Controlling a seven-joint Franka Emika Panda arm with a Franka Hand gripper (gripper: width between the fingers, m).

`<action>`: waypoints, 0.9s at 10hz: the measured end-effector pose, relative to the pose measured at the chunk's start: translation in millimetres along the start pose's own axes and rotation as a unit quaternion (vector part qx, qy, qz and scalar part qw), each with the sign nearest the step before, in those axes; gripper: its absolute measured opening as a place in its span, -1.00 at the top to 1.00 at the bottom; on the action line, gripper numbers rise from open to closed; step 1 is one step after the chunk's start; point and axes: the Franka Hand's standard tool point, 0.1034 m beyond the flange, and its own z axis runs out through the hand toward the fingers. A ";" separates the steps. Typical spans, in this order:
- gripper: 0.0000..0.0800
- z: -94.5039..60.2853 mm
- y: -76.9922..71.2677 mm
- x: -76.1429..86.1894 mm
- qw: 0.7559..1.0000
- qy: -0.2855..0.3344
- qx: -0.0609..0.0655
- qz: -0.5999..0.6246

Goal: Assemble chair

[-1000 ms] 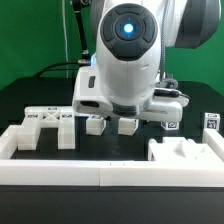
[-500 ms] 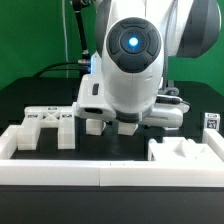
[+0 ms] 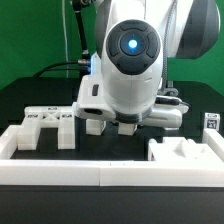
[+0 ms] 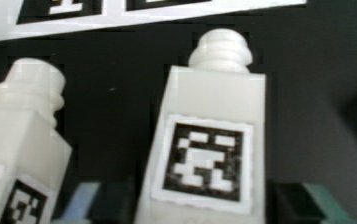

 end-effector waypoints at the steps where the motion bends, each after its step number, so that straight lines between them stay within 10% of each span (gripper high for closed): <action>1: 0.28 0.0 0.0 0.0 1.000 0.000 0.000 0.000; 5: 0.28 -4.3 -4.4 0.8 1.000 0.003 -0.001 -0.003; 9: 0.28 -52.7 -16.9 -5.5 1.000 0.018 0.000 -0.014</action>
Offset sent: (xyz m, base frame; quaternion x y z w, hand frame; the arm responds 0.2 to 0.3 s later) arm 0.0069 0.0098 -0.0023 0.0162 0.0083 0.0038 0.9998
